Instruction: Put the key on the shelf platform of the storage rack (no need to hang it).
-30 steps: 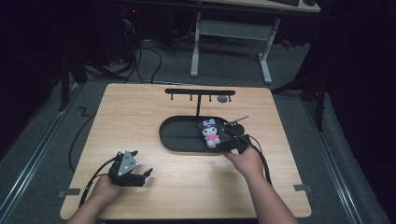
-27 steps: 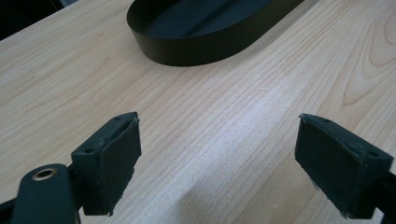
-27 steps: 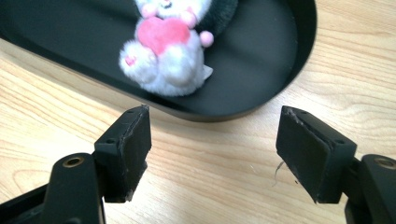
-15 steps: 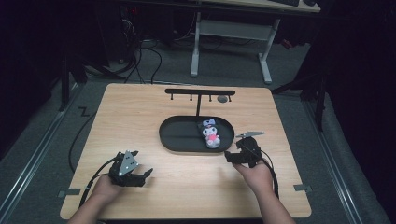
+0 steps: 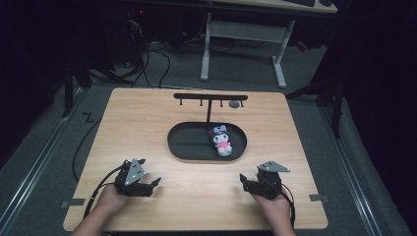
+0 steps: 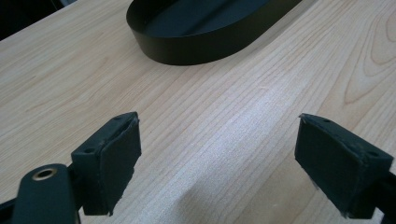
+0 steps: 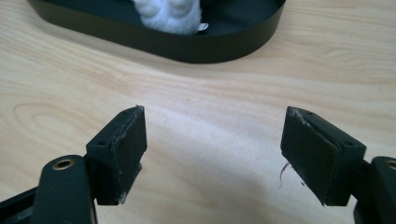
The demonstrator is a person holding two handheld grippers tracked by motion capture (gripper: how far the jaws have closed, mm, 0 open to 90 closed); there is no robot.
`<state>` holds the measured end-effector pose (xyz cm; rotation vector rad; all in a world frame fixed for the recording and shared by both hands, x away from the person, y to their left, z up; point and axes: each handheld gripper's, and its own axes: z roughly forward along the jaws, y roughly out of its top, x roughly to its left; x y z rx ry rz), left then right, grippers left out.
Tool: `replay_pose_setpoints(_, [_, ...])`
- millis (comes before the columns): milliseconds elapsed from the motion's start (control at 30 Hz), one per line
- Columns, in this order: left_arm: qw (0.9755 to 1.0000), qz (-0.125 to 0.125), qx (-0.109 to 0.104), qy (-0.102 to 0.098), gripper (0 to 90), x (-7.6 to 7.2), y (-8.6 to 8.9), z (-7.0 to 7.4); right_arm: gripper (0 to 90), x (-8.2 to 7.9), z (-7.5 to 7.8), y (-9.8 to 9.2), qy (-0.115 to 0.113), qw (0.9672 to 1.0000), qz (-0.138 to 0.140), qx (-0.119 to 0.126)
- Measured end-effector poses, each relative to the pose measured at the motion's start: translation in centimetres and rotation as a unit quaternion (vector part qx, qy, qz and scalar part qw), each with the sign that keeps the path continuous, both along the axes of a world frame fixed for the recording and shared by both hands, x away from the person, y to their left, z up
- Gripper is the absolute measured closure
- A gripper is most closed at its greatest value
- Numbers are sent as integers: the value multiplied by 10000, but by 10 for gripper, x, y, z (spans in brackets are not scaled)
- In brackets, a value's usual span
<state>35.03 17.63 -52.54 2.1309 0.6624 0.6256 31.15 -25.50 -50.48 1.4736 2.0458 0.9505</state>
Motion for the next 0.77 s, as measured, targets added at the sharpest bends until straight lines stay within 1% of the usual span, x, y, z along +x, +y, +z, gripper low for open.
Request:
replay_pose_setpoints(33, [10000,-4,7,-1,154,0,0,0,227,-4,-2,0,-55,10000,10,7])
replay_pose_setpoints(67, [10000,-11,15,-2,154,0,0,0,220,-12,-7,1,-152,9999,23,47])
replay_pose_setpoints(100, [10000,-11,15,-2,154,0,0,0,220,-12,-7,1,-152,9999,23,47])
replay_pose_setpoints(133, [10000,-9,7,-1,154,0,0,0,215,-15,-9,2,-190,9998,19,46])
replay_pose_setpoints(167, [10000,-3,1,9,154,0,0,0,203,-23,-11,4,-340,9994,12,25])
replay_pose_setpoints(200, [10000,2,-5,14,154,0,0,0,203,-23,-11,4,-340,9994,12,25])
replay_pose_setpoints(233, [10000,10,-19,13,154,0,1,0,200,-25,-11,4,-390,9992,17,28])
replay_pose_setpoints(300, [10000,23,-80,38,154,1,1,1,200,-32,-9,4,-565,9984,54,-33])
replay_pose_setpoints(333, [9999,33,-99,63,154,2,2,1,200,-34,-8,4,-608,9981,62,-53])
replay_pose_setpoints(367, [9999,45,-130,90,154,2,2,1,201,-38,-6,1,-708,9975,27,-2])
replay_pose_setpoints(400, [9999,53,-139,86,154,2,3,1,201,-39,-6,0,-715,9974,-17,59])
replay_pose_setpoints(467, [9999,52,-139,64,154,2,2,1,201,-39,-7,-2,-698,9975,-48,84])
replay_pose_setpoints(533, [9999,31,-115,59,154,2,2,1,202,-38,-9,-3,-662,9978,-48,64])
replay_pose_setpoints(667, [9998,33,-157,72,154,2,3,1,203,-36,-12,-3,-609,9981,-69,98])
replay_pose_setpoints(767, [9998,21,-178,47,154,1,4,1,203,-33,-13,-1,-589,9982,-59,56])
